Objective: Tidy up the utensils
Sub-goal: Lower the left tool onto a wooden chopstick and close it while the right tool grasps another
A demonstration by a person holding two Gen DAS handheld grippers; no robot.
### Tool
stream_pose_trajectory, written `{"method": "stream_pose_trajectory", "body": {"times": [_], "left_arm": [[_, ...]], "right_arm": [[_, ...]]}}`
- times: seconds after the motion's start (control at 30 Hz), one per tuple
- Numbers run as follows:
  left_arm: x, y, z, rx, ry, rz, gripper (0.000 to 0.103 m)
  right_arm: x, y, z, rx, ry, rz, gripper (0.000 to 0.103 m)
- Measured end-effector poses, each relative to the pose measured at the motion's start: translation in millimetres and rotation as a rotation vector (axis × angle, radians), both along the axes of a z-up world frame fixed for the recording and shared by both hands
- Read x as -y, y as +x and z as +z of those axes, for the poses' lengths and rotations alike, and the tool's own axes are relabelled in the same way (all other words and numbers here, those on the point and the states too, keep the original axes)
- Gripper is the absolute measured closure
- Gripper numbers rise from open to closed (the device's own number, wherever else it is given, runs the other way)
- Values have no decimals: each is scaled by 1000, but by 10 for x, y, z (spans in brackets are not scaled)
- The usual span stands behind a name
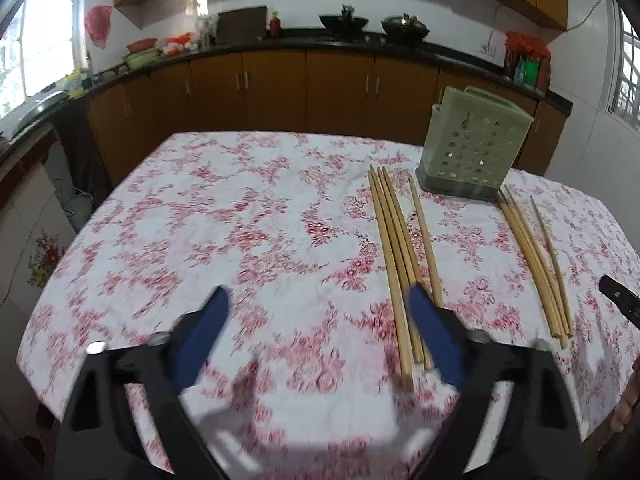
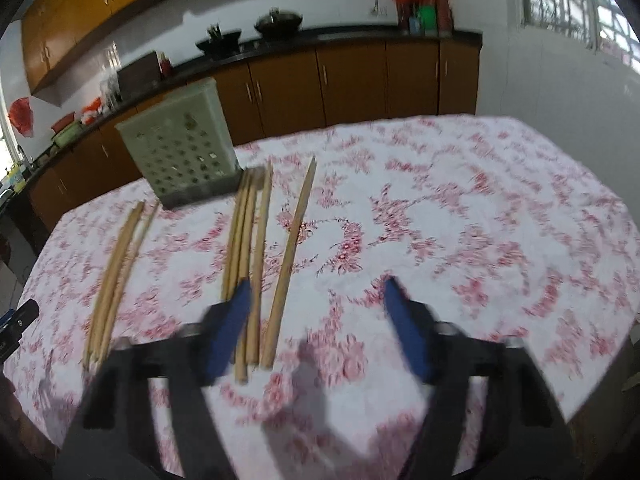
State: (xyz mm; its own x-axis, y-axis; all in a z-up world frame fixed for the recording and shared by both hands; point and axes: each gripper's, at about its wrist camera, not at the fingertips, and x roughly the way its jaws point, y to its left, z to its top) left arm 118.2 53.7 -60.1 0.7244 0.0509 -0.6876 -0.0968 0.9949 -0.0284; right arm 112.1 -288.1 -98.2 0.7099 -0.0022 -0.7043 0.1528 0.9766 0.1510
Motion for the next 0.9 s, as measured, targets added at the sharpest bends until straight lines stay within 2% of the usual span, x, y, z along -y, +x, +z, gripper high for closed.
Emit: {"method": "stream_pose_trajectory", "body": {"times": [0.07,0.13,0.2,0.3,0.37,0.53,0.7,0.77,0.83,0.9], "left_arm": [[18,148,-57,-31,-25,-30,36],[57,272,-110,-59,-50,-59,44],[106,385,-177,-92,-76,-91,56],[161,499,-256,-115,-108,-132,65],[224,539,-309,-134,-94,-152,71],[306,585,-423,-179,-73,-188,80],[346,563,-450,-182,-47,-191,89],[346,567,-455,-181,-30,-184,94],[307,576,-452,-179,-33,-181,95],[246,613,-445,-178,-33,-170,95]], "right_arm": [[-4,169,-64,-30,21,17,65],[-26,335,-136,-61,32,34,70],[-61,449,-195,-84,32,47,72],[-94,528,-247,-105,19,56,73],[-102,562,-287,-117,13,57,73],[-116,567,-315,-115,-20,73,73],[-129,549,-324,-109,-39,86,75],[-132,535,-331,-105,-51,88,84],[-113,525,-341,-102,-72,81,93],[-61,531,-346,-98,-57,82,94]]}}
